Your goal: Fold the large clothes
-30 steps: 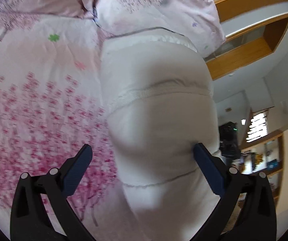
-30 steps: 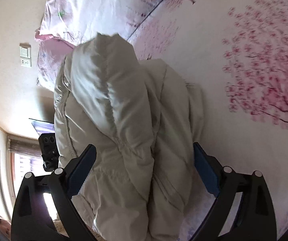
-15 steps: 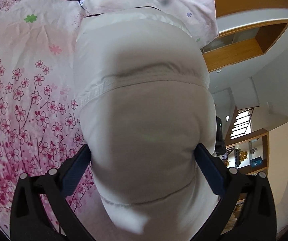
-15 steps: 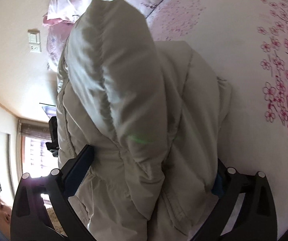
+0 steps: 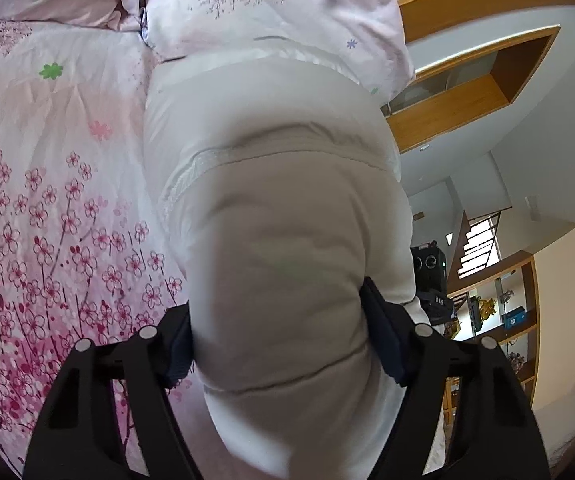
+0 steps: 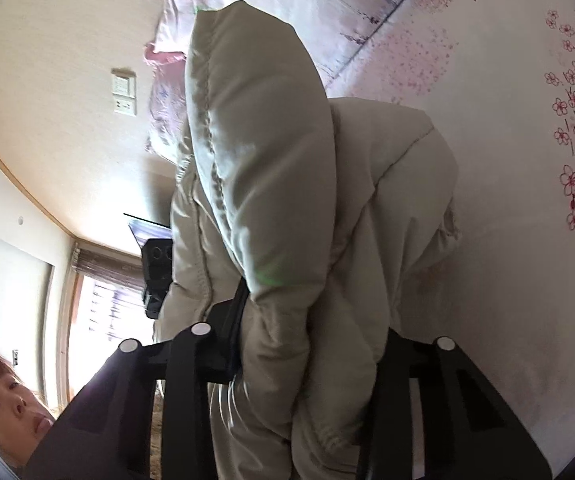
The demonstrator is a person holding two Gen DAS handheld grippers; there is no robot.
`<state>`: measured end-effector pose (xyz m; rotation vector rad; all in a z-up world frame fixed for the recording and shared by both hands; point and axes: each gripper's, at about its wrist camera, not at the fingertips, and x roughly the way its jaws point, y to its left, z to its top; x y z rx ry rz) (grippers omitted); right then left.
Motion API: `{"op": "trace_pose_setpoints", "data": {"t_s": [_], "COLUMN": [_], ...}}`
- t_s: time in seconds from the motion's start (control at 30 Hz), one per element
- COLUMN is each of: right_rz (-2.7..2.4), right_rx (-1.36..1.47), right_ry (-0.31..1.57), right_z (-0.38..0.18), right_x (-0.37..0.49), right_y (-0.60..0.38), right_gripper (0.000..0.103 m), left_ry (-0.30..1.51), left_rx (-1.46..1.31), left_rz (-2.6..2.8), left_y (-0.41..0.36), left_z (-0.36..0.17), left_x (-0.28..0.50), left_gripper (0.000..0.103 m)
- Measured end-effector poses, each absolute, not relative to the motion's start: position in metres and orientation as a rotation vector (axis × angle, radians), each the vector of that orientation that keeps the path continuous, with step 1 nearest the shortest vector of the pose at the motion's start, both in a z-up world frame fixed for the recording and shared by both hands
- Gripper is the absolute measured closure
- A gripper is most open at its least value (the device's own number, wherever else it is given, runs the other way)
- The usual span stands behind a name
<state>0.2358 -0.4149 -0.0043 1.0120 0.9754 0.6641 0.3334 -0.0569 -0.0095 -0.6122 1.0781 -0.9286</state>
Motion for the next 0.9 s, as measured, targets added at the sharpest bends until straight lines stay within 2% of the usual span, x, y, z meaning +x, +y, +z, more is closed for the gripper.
{"op": "trace_pose_setpoints", "data": {"t_s": [0.27,0.53,0.9], "right_rz": [0.686,0.751,0.805], "right_rx": [1.025,0.833,0.734], "right_ry": [0.904,0.959,1.152], "right_z": [0.015,0.059,0.025], "right_x": [0.251,0.321,0.397], "right_y": [-0.4,-0.345,-0.256], "right_gripper": [0.072,0.073,0.073], "left_ry": [0.987,0.881,0.903], "left_rx": [-0.609,-0.588,-0.6], "left_rz": [-0.92,-0.797,-0.574], "left_y": [-0.036,0.023,0.111], "left_z": [0.007,0.028,-0.009], "left_x": [0.338,0.346,0.349], "left_gripper": [0.035,0.036,0.038]}}
